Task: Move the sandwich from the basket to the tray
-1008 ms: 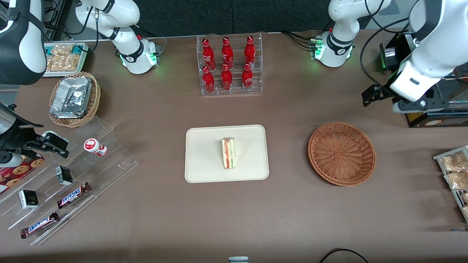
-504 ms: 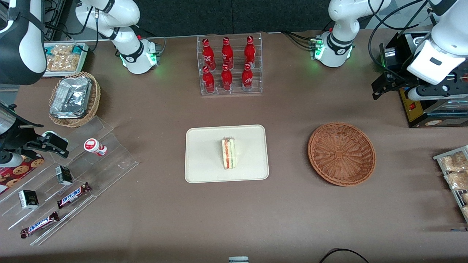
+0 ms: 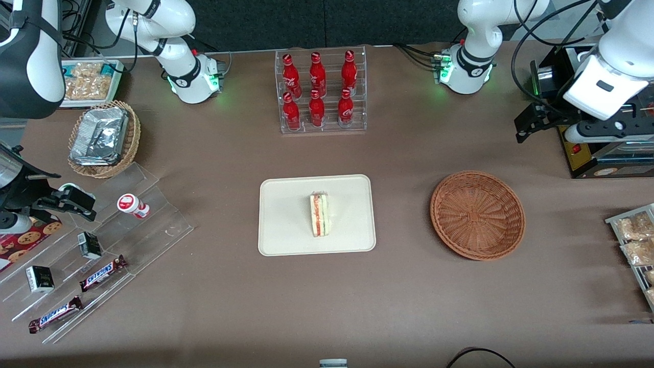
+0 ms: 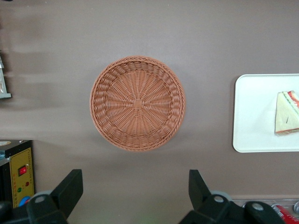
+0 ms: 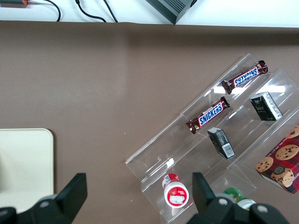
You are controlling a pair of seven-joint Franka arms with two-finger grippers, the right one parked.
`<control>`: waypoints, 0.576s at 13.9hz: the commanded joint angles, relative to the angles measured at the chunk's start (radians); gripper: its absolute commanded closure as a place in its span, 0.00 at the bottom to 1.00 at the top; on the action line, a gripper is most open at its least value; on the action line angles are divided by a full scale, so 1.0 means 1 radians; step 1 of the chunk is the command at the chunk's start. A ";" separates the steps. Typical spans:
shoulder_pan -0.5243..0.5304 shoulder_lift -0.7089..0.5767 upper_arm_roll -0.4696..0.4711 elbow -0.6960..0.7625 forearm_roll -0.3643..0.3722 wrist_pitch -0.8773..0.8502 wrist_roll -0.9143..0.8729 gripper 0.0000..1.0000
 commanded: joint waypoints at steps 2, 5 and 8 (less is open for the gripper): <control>-0.048 0.035 0.037 0.061 0.039 -0.034 -0.019 0.00; -0.095 0.035 0.085 0.062 0.039 -0.032 -0.012 0.00; -0.105 0.032 0.107 0.081 0.036 -0.041 0.007 0.00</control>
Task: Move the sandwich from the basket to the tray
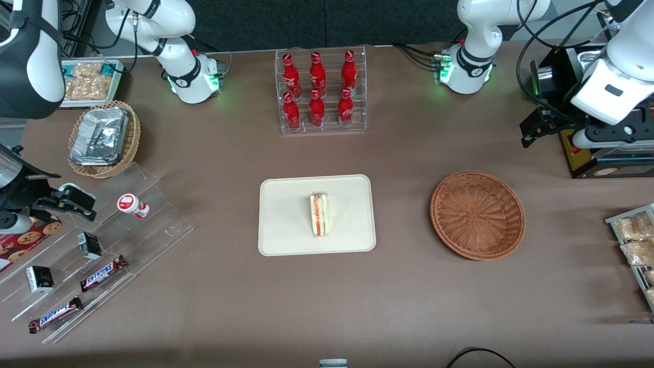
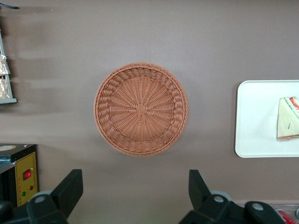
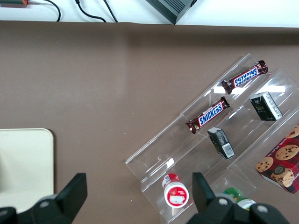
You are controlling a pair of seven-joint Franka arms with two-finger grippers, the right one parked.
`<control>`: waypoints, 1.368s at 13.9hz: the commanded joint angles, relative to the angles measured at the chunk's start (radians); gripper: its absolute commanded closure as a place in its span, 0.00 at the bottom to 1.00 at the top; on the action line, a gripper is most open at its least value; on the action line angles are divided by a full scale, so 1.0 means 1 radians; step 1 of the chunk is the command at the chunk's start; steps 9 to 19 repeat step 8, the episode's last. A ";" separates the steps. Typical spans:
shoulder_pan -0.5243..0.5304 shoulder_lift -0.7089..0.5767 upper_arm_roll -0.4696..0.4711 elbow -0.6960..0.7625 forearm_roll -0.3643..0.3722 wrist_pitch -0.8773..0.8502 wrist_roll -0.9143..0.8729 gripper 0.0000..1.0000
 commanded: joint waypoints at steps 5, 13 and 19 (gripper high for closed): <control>-0.022 0.007 0.020 0.039 0.014 -0.079 0.058 0.00; -0.019 0.009 0.037 0.036 0.014 -0.079 0.067 0.00; -0.019 0.009 0.037 0.036 0.014 -0.079 0.067 0.00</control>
